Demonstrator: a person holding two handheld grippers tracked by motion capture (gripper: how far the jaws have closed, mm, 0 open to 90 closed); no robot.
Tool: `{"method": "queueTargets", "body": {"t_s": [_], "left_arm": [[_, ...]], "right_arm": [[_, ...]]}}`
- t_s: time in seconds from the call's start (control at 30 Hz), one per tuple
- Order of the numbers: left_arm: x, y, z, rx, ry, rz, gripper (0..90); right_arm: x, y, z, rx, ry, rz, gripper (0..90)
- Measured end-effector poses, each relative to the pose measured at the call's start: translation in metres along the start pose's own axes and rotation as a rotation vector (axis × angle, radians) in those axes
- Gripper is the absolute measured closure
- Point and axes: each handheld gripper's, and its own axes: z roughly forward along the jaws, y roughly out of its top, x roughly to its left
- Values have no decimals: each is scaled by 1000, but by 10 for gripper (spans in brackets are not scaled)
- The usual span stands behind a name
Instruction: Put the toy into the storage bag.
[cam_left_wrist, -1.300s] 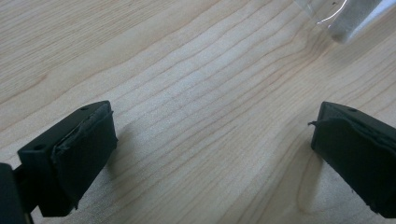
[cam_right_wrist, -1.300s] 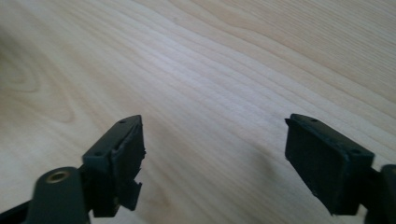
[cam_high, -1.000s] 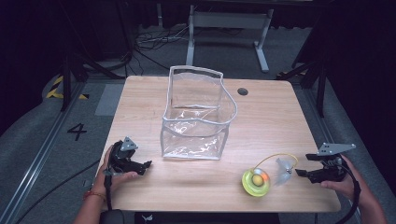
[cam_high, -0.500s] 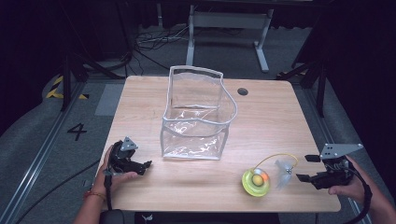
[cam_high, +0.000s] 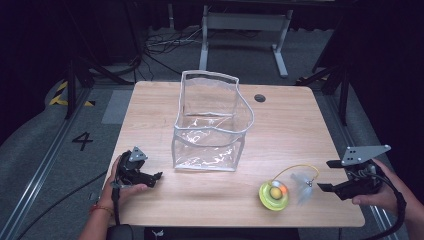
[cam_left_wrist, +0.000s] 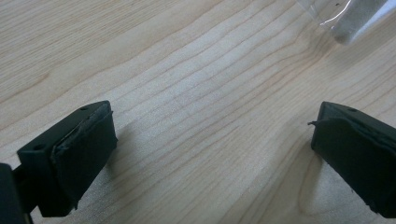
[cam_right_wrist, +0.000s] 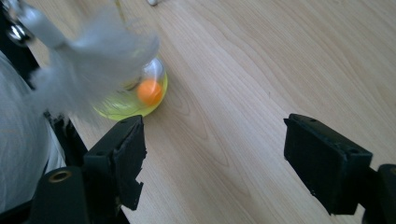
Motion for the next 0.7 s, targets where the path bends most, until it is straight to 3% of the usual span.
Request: {"method": "queueTargets", "body": {"t_s": [0.5, 0.7], "left_arm": [[0, 0, 0, 0, 3, 1, 4], [0, 0, 0, 0, 3, 1, 4]], "right_arm": [[8, 47, -19, 38, 12, -54, 281], [10, 75, -22, 73, 35, -63, 418]]}}
